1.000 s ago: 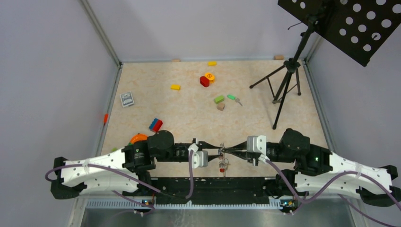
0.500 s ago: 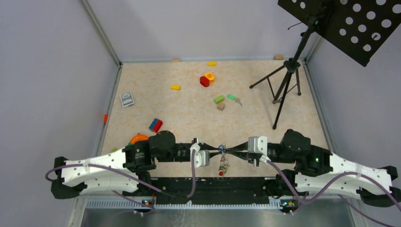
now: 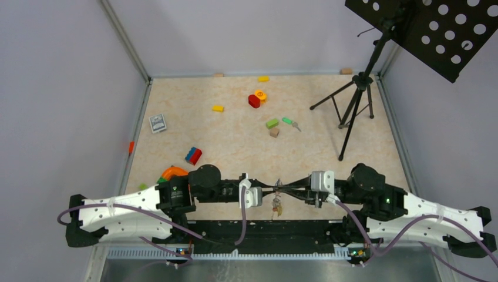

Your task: Remove the keys from the keyring

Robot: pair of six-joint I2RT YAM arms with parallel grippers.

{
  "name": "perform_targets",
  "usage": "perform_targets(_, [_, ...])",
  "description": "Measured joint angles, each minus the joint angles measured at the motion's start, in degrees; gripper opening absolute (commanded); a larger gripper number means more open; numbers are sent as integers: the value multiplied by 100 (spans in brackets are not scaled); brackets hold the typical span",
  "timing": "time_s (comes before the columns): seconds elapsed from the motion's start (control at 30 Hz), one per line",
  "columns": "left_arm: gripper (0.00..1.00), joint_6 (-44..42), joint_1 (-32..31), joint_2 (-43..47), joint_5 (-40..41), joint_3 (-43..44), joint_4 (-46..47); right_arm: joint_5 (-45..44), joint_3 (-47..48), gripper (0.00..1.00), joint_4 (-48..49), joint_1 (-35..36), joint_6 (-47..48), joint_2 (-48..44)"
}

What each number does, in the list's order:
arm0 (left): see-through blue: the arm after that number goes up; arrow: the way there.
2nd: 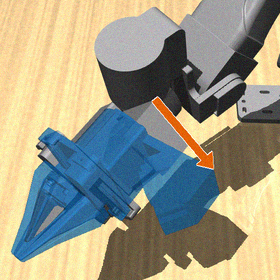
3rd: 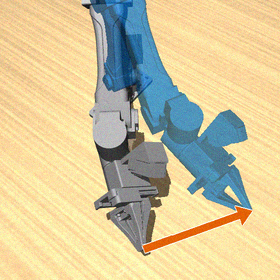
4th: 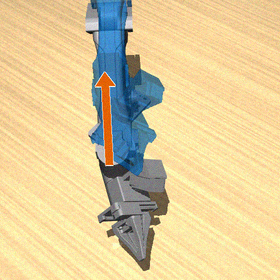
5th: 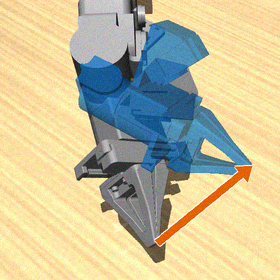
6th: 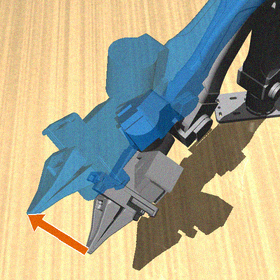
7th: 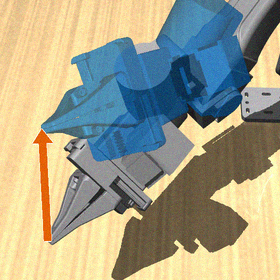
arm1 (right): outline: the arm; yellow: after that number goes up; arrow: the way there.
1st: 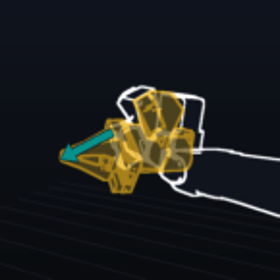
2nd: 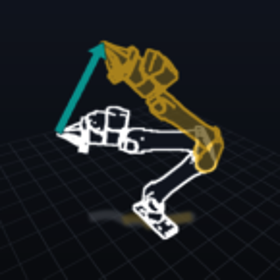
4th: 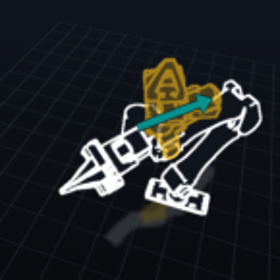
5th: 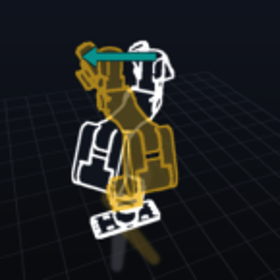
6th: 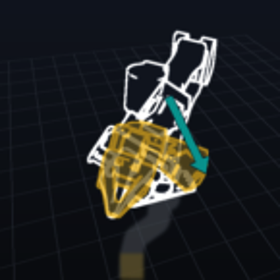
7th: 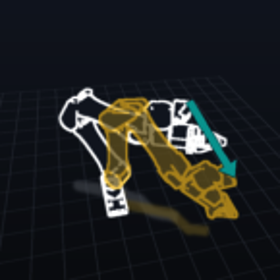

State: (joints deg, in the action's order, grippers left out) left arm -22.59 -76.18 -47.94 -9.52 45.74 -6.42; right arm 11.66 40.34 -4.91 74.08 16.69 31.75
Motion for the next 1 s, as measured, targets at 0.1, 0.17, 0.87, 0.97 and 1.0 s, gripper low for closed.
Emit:
perform_targets(0.1, [21,20,0,-9,4,-13,68,42,-166,0,280,0,-48,0])
perform_targets(0.17, [27,22,0,-20,24,-13,94,48,-210,0,393,0,-74,0])
perform_targets(0.87, [47,96,0,723,184,-44,516,138,-247,0,555,0,-90,-278])
perform_targets(0.97, [47,129,0,564,101,-44,632,151,-247,0,551,0,-87,-275])
perform_targets(1.0, [47,136,0,505,63,-44,640,151,-247,0,551,0,-87,-278])
